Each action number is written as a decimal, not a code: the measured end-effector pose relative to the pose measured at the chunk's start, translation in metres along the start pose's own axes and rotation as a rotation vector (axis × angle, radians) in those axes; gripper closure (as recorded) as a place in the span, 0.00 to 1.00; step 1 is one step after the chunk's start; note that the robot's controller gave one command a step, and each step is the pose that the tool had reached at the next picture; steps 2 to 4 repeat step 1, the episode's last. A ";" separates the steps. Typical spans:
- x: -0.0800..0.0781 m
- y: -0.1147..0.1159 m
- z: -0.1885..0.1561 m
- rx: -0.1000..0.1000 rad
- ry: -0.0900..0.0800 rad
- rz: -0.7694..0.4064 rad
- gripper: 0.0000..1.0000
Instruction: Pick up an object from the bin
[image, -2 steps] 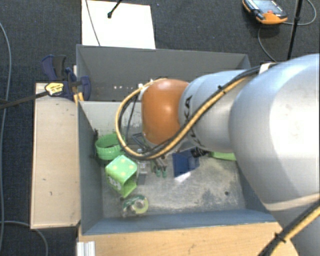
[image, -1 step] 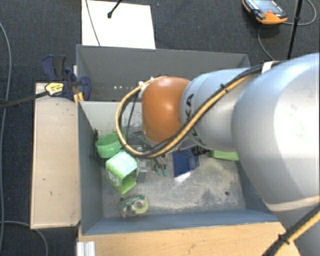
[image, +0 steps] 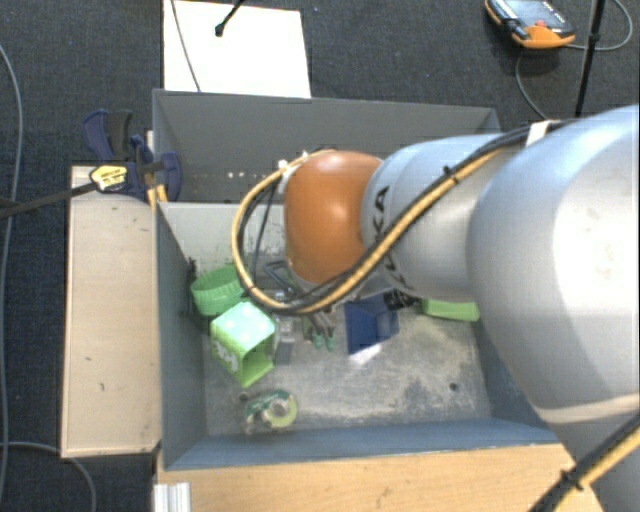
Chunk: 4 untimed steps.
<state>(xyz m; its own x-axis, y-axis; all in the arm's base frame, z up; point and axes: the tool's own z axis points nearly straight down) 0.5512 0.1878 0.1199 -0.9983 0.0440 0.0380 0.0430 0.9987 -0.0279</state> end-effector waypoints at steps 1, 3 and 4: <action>0.001 -0.001 -0.006 0.002 0.004 0.000 1.00; 0.001 -0.001 -0.006 0.002 0.004 0.000 1.00; 0.001 -0.001 -0.006 0.002 0.004 0.000 1.00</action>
Offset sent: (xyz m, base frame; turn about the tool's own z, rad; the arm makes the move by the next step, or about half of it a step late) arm 0.0001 0.0000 0.0263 0.0000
